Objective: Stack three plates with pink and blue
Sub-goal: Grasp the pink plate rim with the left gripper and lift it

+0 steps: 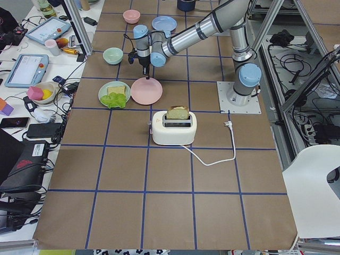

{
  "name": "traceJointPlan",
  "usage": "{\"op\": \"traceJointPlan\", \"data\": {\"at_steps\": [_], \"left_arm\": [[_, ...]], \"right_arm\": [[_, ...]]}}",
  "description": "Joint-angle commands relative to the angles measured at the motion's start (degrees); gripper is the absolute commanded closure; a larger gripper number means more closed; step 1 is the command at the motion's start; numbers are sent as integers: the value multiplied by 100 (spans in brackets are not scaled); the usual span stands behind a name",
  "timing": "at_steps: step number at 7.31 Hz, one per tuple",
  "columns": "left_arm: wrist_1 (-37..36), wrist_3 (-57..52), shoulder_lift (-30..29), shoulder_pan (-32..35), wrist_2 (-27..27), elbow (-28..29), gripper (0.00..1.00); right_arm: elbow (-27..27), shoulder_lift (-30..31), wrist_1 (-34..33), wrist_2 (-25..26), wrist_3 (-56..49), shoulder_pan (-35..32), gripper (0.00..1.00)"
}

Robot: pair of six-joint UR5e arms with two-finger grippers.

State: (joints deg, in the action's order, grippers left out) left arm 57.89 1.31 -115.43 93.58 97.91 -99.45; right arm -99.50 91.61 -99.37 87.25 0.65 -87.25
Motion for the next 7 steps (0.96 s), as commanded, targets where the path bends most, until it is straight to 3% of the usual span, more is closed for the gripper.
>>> {"op": "traceJointPlan", "data": {"at_steps": [1, 3, 5, 6, 7], "left_arm": [[545, 786, -23, 536, 0, 537, 100], [740, 2226, -330, 1325, -394, 1476, 100], [873, 3396, -777, 2055, -606, 2216, 100], [908, 3750, -945, 2355, -589, 2402, 100], [943, 3788, -1008, 2497, -589, 2413, 100]], "right_arm": [[-69, -11, 14, 20, -21, 24, 0], [-227, -116, -108, 12, -326, 530, 0], [-691, -160, -912, 29, -1160, 1286, 1], [-1051, -230, -1056, -32, -1346, 1742, 1], [-1402, -466, -1763, -15, -1783, 2069, 1]]}}
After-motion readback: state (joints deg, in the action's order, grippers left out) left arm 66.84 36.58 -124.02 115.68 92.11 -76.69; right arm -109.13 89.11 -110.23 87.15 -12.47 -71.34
